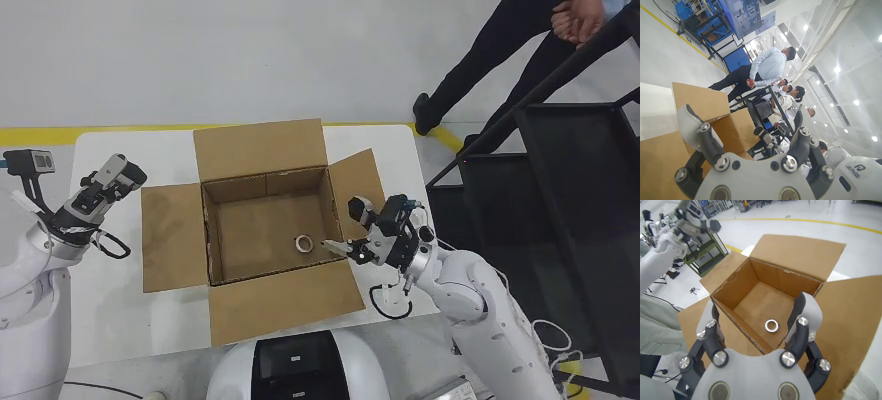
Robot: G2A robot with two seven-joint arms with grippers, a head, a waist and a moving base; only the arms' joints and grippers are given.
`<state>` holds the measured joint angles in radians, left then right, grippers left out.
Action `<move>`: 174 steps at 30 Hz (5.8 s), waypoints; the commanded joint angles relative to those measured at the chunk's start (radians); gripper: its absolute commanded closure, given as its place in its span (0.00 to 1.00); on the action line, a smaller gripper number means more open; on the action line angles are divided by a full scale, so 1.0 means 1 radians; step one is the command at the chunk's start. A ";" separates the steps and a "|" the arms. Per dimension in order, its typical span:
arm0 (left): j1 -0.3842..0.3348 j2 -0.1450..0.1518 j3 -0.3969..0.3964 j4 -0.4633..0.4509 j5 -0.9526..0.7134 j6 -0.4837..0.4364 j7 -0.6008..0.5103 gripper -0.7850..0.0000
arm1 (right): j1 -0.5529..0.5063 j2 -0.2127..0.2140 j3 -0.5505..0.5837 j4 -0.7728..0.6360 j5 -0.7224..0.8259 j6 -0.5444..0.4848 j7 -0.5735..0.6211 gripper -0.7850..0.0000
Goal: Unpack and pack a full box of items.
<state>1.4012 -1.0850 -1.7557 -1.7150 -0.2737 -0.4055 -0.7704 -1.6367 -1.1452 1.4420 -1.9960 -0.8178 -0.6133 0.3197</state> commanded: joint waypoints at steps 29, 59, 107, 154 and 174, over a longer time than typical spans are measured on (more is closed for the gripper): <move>0.000 0.000 0.000 0.000 0.000 0.000 0.000 0.00 | -0.384 0.016 0.405 0.188 -0.188 0.029 -0.174 0.00; 0.000 0.000 0.000 0.000 0.000 0.000 0.000 0.00 | -0.228 0.020 0.317 0.355 -0.297 0.086 -0.087 0.00; 0.000 0.000 0.000 0.000 0.000 0.000 0.000 0.00 | -0.025 0.024 0.157 0.700 -0.468 0.177 -0.164 0.76; 0.000 0.000 0.000 0.000 0.000 0.000 0.000 0.00 | -0.288 0.035 0.323 0.093 -0.249 0.187 -0.166 1.00; 0.000 0.000 0.000 0.000 0.000 0.000 0.000 0.00 | -0.178 0.034 0.246 -0.021 -0.208 0.116 -0.176 1.00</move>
<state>1.4012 -1.0850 -1.7557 -1.7150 -0.2737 -0.4055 -0.7704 -1.8350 -1.1120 1.7055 -1.9979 -1.0217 -0.4810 0.1331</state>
